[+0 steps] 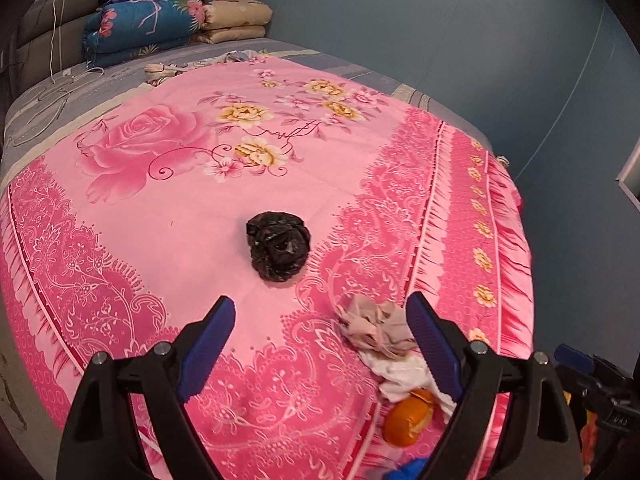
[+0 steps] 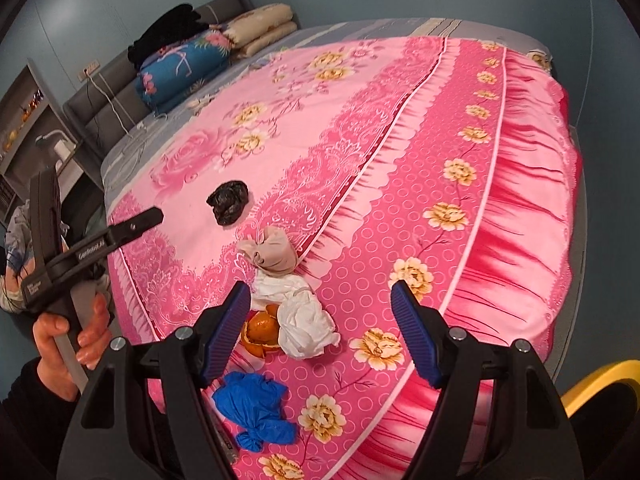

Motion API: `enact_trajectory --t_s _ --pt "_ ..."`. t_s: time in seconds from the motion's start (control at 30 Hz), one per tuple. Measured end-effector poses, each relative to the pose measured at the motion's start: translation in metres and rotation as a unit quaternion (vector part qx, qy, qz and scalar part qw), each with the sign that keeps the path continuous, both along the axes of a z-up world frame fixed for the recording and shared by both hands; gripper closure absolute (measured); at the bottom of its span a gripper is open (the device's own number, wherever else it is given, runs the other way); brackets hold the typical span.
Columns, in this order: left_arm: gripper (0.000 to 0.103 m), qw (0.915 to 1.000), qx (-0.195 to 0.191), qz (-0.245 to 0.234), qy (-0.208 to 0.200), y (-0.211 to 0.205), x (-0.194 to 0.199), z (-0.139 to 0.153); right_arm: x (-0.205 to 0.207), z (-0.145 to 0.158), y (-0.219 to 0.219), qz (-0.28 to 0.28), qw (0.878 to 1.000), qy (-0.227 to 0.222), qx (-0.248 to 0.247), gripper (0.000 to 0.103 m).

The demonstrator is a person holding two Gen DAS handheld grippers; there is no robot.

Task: Collect trash
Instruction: 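Move both tools back over the remaining trash on the bed, then grasp the black plastic bag with the left tool while the right tool grasps white tissue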

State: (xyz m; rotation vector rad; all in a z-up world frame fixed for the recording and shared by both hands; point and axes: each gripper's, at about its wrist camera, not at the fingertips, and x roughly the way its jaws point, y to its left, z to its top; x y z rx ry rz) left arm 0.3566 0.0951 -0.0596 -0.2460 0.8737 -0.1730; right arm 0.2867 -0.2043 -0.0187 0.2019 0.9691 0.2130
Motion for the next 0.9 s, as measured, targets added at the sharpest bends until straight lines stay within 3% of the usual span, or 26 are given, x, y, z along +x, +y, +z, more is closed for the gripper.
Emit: enact_trajectory --t_s 0.47,0.9 --pt "0.019 0.9988 -0.003 0.021 0.044 0.023 0.074 -0.049 0.041 -0.048 0.055 0.055 0.996 0.058 -0.043 0.034" --pt "0.019 0.9976 0.005 0.021 0.066 0.021 0.113 -0.079 0.065 -0.095 0.082 0.085 0.988 0.107 -0.073 0.034"
